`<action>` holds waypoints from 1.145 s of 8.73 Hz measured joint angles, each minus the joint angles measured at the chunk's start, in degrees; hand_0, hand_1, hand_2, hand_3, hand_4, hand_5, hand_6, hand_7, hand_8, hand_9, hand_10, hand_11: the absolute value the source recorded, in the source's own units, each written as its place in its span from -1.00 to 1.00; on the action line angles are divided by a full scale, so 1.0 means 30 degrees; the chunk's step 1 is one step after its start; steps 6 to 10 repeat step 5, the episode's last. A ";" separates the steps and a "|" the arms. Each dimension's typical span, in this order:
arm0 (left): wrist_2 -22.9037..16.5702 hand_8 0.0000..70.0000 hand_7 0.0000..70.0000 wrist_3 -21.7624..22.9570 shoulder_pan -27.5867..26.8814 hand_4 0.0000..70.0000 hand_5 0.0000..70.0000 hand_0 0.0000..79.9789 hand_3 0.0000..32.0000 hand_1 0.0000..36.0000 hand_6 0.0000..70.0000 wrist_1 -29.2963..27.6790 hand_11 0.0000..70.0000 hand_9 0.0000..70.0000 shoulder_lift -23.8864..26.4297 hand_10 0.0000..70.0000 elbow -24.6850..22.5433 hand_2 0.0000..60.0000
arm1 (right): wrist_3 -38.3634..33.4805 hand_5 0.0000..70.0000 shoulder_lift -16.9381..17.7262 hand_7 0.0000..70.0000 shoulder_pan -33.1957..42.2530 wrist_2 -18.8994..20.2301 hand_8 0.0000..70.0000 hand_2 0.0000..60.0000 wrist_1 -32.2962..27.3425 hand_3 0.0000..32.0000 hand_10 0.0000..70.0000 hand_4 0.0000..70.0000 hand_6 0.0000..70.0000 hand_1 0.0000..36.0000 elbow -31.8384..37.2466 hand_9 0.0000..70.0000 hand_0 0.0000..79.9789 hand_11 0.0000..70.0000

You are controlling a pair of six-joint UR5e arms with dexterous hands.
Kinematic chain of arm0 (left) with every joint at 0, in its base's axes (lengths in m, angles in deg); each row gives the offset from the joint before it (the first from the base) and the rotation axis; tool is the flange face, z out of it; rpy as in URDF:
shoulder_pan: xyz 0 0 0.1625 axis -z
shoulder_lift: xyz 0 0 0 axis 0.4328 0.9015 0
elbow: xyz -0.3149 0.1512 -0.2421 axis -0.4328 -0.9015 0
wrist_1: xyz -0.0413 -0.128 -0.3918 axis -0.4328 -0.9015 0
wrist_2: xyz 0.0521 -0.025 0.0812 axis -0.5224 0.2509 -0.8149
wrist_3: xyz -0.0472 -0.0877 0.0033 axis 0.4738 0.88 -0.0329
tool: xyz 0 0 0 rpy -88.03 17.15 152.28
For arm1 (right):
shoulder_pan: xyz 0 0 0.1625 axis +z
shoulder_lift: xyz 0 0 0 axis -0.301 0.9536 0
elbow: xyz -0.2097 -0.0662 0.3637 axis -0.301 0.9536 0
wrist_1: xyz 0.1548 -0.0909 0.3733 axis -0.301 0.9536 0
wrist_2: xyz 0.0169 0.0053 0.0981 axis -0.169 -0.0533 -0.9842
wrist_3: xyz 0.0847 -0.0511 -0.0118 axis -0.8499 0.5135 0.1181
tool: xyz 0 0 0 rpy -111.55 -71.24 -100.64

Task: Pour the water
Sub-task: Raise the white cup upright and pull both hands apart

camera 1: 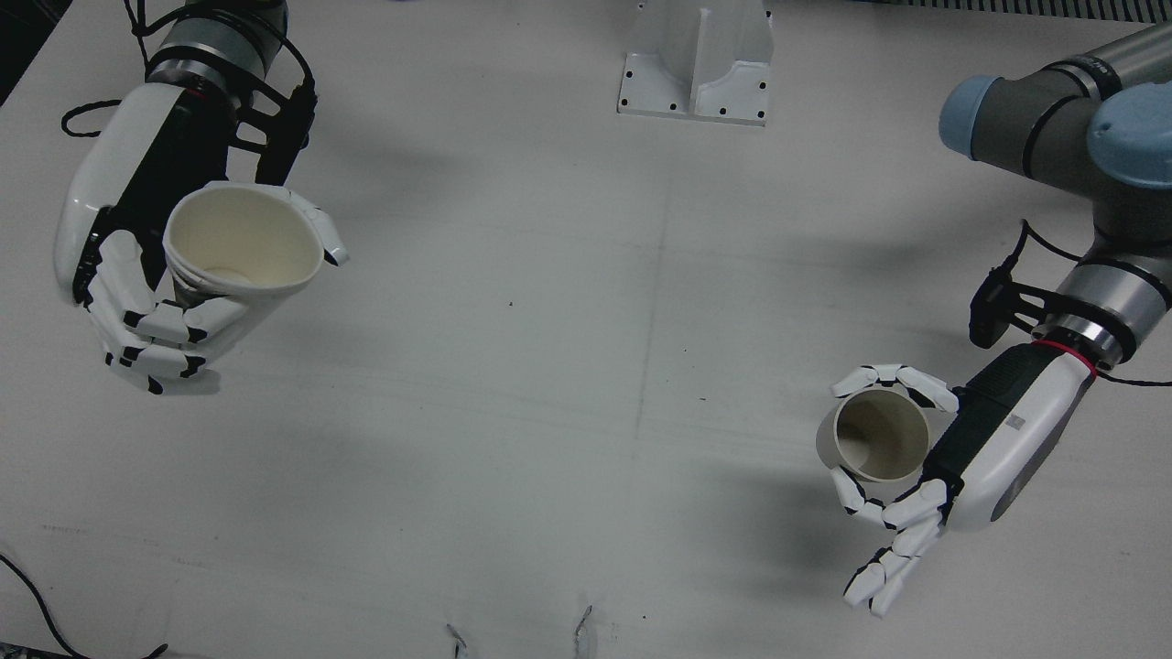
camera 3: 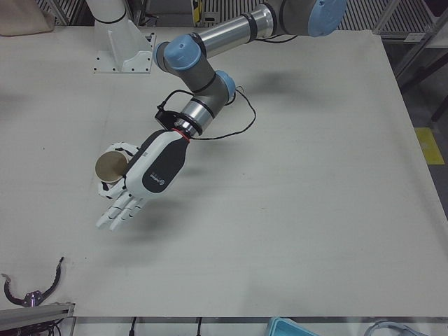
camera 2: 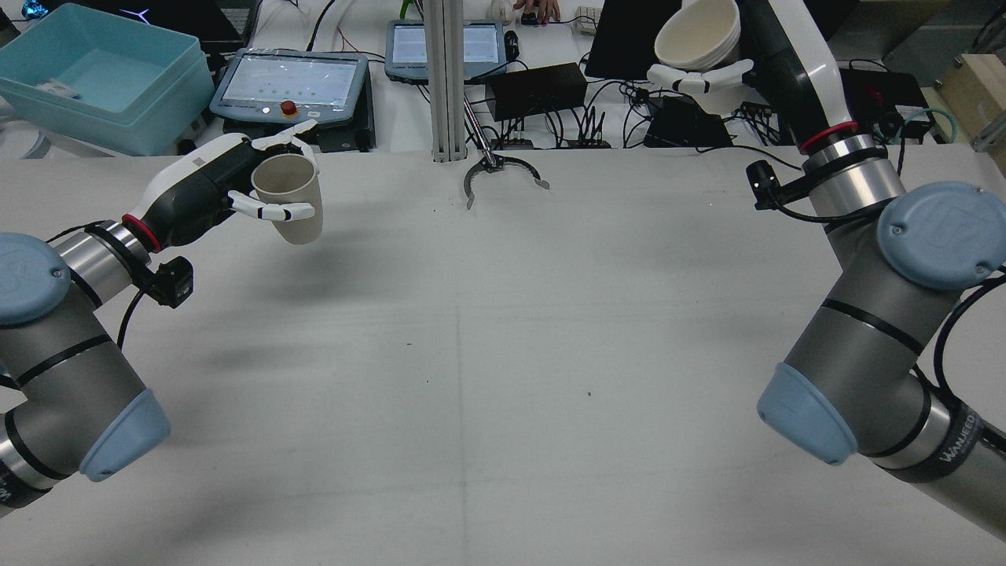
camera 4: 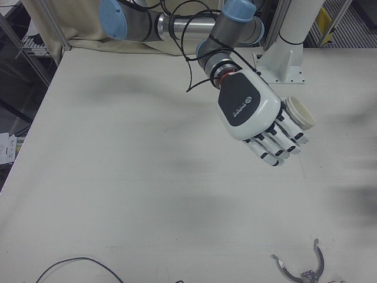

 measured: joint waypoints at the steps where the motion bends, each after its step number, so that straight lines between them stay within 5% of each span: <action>1: 0.0481 -0.98 -0.76 0.0597 0.0268 -0.28 0.54 -0.01 -1.00 1.00 -0.93 -0.0238 -0.71 -0.92 -0.1021 -0.84 -0.0043 1.00 | -0.1414 0.87 0.0246 0.65 0.0237 -0.0676 0.19 0.34 -0.0802 -1.00 -0.20 -0.62 0.30 -0.08 0.1021 0.62 0.18 0.18; 5: 0.3418 -0.97 -0.77 0.2826 0.0738 -0.28 0.53 -0.03 -1.00 1.00 -0.94 -0.2740 -0.71 -0.91 -0.5964 -0.84 0.0339 1.00 | -0.7127 0.52 0.1246 0.60 0.0394 -0.1471 0.37 -0.07 -0.3887 -1.00 -0.02 -0.63 0.32 -0.45 0.5877 0.87 0.13 0.40; 10: 0.3418 -0.97 -0.77 0.2826 0.0738 -0.28 0.53 -0.03 -1.00 1.00 -0.94 -0.2740 -0.71 -0.91 -0.5964 -0.84 0.0339 1.00 | -0.7127 0.52 0.1246 0.60 0.0394 -0.1471 0.37 -0.07 -0.3887 -1.00 -0.02 -0.63 0.32 -0.45 0.5877 0.87 0.13 0.40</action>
